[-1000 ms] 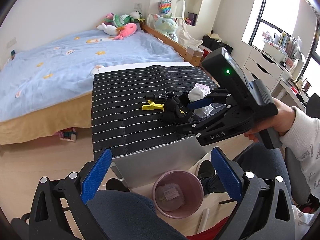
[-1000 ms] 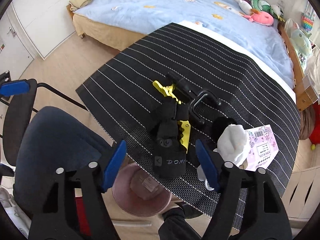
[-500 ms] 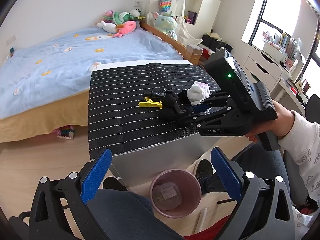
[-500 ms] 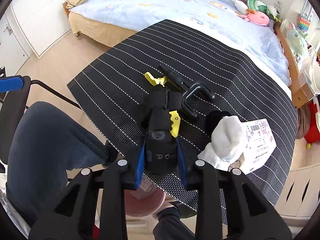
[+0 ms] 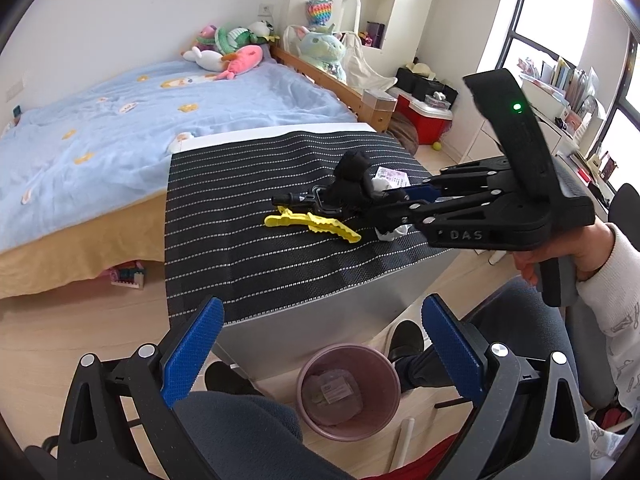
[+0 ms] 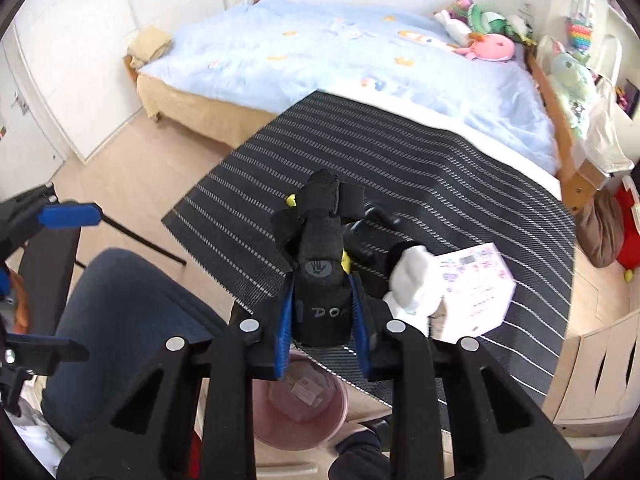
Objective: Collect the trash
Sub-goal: 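Grasp the black glove with the right gripper and lift it, then grasp the white cloth with the left gripper while the right gripper holds the glove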
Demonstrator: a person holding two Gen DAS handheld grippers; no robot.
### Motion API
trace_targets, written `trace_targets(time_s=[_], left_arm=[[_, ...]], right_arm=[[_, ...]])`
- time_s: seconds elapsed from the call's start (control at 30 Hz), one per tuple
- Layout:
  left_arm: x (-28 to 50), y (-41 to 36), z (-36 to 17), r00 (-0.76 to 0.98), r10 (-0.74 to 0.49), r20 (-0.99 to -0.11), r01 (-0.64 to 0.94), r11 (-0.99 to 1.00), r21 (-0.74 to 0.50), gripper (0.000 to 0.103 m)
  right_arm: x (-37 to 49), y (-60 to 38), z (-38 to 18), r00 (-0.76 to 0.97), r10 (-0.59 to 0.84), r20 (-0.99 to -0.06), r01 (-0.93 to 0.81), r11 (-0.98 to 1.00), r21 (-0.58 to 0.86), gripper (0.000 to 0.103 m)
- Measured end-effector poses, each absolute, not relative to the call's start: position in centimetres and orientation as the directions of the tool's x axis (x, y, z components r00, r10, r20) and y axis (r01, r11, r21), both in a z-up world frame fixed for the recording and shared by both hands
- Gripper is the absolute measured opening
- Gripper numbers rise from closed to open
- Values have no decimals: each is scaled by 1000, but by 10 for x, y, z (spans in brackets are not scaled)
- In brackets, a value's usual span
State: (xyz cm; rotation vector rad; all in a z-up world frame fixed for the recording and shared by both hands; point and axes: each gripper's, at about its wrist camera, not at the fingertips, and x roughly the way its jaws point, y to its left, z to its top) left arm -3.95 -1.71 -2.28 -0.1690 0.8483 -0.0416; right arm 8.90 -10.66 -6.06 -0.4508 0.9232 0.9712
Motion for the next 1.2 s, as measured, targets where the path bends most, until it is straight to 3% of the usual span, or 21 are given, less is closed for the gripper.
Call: trace_targets(time_s=[0.73,1.2], left_arm=[[28,-44,-9,651,-171,-740,79,984,-158,95],[94,-67,-41,544,-240,-804,112,970,-215,95]], right_arm=[[113,-202,-50,353,483,-801,-700,704,117,26],[117,-237,-58,370,469,-802,-653,746,135,26]])
